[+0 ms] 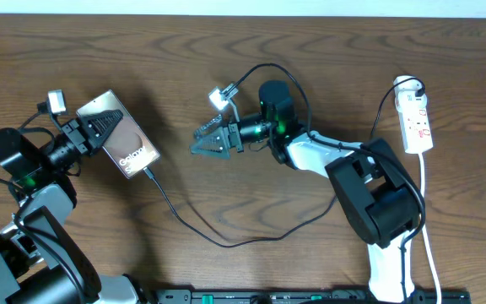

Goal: Plug charger to phone and switch on socket
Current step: 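Open the right gripper and withdraw it right toward the power strip, then lower the plugged phone flat onto the table with the left gripper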

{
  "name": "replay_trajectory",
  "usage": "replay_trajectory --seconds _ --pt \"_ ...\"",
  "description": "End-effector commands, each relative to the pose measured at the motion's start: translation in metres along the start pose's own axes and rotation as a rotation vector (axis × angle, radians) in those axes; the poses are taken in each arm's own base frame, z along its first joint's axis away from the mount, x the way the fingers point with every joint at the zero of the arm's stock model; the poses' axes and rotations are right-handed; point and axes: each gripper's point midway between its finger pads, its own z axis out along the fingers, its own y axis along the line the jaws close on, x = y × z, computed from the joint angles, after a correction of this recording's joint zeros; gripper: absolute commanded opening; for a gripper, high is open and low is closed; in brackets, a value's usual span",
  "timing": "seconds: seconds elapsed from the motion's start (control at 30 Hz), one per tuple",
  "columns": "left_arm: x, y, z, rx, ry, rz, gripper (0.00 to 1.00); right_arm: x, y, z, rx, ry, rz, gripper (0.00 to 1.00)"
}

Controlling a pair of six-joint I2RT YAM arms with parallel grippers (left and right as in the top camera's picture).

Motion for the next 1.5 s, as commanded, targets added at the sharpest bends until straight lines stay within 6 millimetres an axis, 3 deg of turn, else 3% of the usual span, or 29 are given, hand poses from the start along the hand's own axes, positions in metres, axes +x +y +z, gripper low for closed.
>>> replay_trajectory --seconds 0.0,0.13,0.3,0.53,0.67,0.87,1.07,1.47 --pt "0.003 -0.002 -0.001 0.008 0.011 0.010 0.08 -0.019 -0.006 -0.012 0.065 -0.060 0.039 0.98" --pt "0.003 -0.001 -0.001 0.008 0.011 0.009 0.08 -0.020 -0.032 -0.033 0.208 -0.097 0.114 0.99" --pt "0.005 0.000 -0.001 0.007 0.011 0.005 0.07 -0.025 -0.052 -0.081 0.451 -0.142 0.148 0.99" --pt "0.009 0.009 -0.001 -0.013 -0.013 0.003 0.07 -0.040 -0.030 -0.172 0.840 -0.242 0.158 0.99" --pt "0.011 0.031 -0.003 -0.084 -0.088 -0.087 0.07 -0.038 -0.003 -0.201 0.991 -0.264 0.148 0.99" --pt "0.026 0.093 -0.016 -0.318 -0.212 -0.309 0.07 -0.041 0.033 -0.206 1.032 -0.284 0.092 0.99" --pt "0.057 0.151 -0.044 -0.633 -0.290 -0.529 0.07 -0.040 0.037 -0.197 1.019 -0.268 0.080 0.99" --pt "0.078 0.175 -0.065 -0.821 -0.292 -0.560 0.07 -0.039 0.037 -0.196 1.018 -0.260 0.075 0.99"
